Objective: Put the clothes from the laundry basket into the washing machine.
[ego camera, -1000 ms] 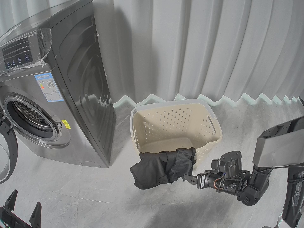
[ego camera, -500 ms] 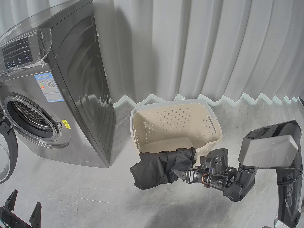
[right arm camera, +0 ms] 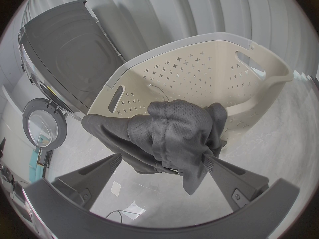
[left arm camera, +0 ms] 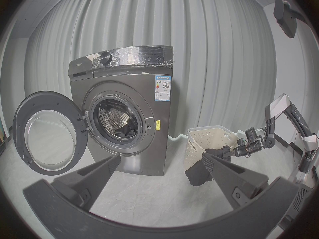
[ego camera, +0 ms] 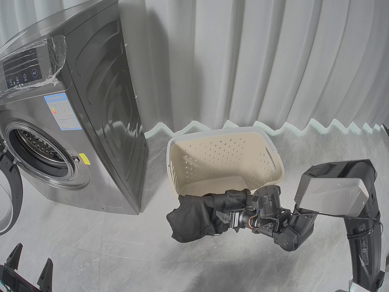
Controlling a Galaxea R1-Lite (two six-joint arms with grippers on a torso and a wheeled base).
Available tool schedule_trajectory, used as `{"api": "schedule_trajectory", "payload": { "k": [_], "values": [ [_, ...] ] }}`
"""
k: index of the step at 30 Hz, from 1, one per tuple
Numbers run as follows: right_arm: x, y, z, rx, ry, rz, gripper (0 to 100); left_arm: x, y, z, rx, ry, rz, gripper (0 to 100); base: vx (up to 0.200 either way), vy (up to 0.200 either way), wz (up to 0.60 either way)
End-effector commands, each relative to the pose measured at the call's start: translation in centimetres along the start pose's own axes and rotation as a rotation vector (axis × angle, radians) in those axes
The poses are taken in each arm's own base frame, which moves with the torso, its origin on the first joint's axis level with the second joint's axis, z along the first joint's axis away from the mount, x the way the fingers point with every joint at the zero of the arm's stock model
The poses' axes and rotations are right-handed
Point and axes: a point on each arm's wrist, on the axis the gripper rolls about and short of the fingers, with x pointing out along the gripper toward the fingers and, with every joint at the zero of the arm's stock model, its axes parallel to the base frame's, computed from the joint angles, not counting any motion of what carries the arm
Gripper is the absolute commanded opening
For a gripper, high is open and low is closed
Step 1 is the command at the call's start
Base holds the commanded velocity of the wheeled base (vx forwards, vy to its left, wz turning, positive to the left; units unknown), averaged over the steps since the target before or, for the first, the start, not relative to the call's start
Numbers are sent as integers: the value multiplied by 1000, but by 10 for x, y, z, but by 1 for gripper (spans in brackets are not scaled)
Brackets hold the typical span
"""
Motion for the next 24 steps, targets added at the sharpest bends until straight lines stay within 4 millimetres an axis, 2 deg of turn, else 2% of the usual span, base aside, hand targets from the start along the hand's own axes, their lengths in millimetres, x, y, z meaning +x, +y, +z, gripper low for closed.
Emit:
{"api": "schedule_trajectory", "payload": {
  "k": [1, 2, 3, 15, 20, 21, 24],
  "values": [
    [9, -2, -3, 1, -3, -2, 100, 0, 0, -4, -1, -2, 0, 100, 0, 0, 0],
    [10, -1, -3, 1, -6, -1, 100, 0, 0, -4, -1, -2, 0, 100, 0, 0, 0],
    [10, -2, -2, 2, -9, -1, 0, 0, 0, -4, -1, -2, 0, 100, 0, 0, 0],
    [8, 3, 0, 9, -36, 19, 0, 0, 0, -4, -2, -2, 0, 100, 0, 0, 0],
    [-11, 13, 3, 3, -56, 51, 0, 0, 0, -4, -1, -2, 0, 100, 0, 0, 0],
    [-24, 17, 10, 2, -74, 64, 0, 0, 0, -4, -1, -2, 0, 100, 0, 0, 0],
    [-43, 22, 19, 1, -106, 84, 0, 0, 0, -4, -2, -2, 0, 100, 0, 0, 0]
  ]
}}
